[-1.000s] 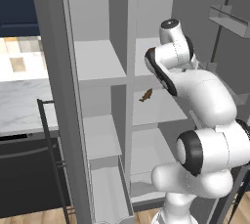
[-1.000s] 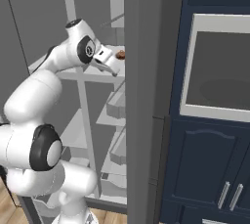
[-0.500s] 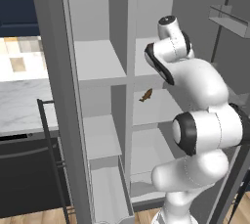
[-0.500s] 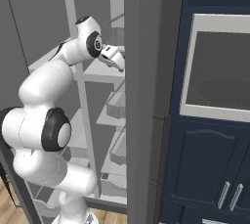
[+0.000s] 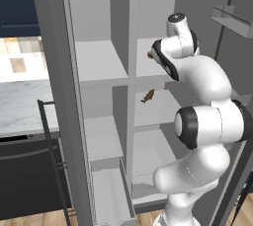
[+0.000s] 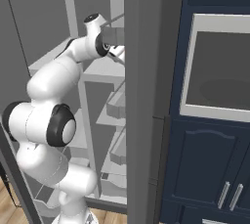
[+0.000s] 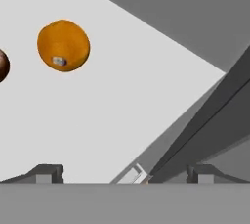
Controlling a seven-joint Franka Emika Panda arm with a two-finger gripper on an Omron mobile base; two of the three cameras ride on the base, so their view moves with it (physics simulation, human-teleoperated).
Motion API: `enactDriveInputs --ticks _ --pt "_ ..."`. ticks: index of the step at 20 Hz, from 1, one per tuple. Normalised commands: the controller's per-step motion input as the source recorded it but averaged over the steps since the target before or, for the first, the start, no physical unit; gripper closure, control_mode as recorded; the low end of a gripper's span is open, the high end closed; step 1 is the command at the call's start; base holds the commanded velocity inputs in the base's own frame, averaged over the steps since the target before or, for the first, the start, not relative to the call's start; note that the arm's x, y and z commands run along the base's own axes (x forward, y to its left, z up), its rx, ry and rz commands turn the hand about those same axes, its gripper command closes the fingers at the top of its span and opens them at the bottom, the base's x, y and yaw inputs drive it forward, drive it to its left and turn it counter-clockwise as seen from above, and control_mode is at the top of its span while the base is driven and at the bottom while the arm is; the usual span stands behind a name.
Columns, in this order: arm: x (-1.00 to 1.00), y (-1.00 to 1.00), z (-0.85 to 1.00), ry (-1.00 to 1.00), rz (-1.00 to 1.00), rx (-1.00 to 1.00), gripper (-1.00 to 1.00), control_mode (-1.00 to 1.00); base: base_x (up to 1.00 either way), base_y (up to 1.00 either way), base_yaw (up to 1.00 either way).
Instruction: Take the mushroom and orange from the fridge shelf and place them in the freezer drawer to begin freezing them.
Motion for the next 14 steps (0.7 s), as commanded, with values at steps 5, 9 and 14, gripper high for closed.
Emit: enactDriveInputs --ticks 5,9,14 --pt "0.22 -0.16 0.0 -0.03 0.05 0.08 -1.0 -1.0 0.0 0.0 0.0" --pt "0.12 -0.13 0.0 -0.02 0.05 0.07 -1.0 -1.0 0.0 0.0 0.0" --pt "0.25 -0.03 0.0 0.0 0.04 0.04 -1.0 -1.0 0.0 0.0 0.0"
